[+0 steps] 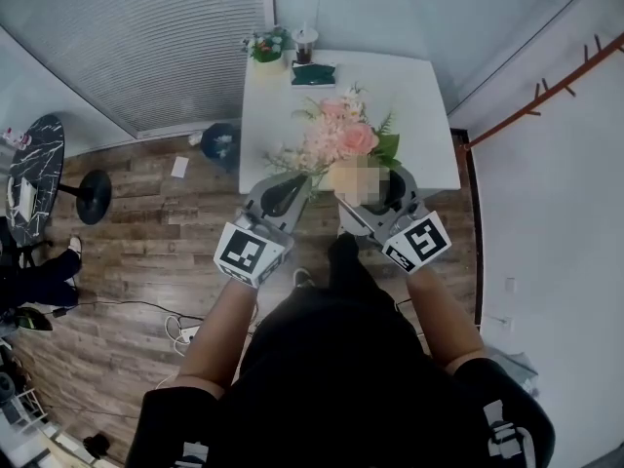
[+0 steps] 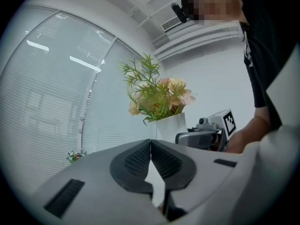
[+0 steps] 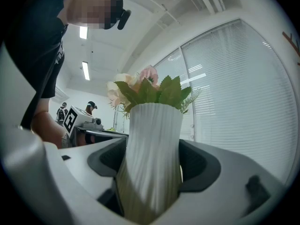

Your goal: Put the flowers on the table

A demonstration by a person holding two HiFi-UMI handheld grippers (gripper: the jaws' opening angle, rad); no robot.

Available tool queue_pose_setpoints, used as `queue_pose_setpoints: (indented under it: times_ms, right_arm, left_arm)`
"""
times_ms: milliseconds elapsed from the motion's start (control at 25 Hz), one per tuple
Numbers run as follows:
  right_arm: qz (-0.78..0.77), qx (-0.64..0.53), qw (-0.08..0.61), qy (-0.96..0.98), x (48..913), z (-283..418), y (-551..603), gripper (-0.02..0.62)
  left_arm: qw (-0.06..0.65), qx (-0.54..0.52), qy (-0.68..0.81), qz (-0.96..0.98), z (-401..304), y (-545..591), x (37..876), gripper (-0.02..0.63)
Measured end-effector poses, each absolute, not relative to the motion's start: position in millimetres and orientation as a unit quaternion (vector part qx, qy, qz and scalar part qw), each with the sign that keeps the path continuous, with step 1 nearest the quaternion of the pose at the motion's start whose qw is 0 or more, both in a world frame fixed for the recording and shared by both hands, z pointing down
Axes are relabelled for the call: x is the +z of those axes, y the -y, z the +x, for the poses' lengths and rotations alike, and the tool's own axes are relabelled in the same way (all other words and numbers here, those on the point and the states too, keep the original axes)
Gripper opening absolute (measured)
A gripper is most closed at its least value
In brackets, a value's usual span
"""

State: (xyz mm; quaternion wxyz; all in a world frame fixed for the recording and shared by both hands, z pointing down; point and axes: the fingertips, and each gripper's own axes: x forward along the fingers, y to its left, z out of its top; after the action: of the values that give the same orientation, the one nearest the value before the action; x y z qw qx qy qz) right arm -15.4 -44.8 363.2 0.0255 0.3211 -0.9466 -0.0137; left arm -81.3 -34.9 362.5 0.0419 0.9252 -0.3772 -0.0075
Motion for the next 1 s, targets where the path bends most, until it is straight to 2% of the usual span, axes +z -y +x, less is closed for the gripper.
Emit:
queue_pose_setpoints:
  times_ms: [1000]
  right_arm:
    - [0.272, -0.001, 0.011, 0.962, 421, -30, 247, 0.362]
  left_arm:
    - [0.045, 0.015, 0.454, 0.89, -97, 219, 415, 0.014]
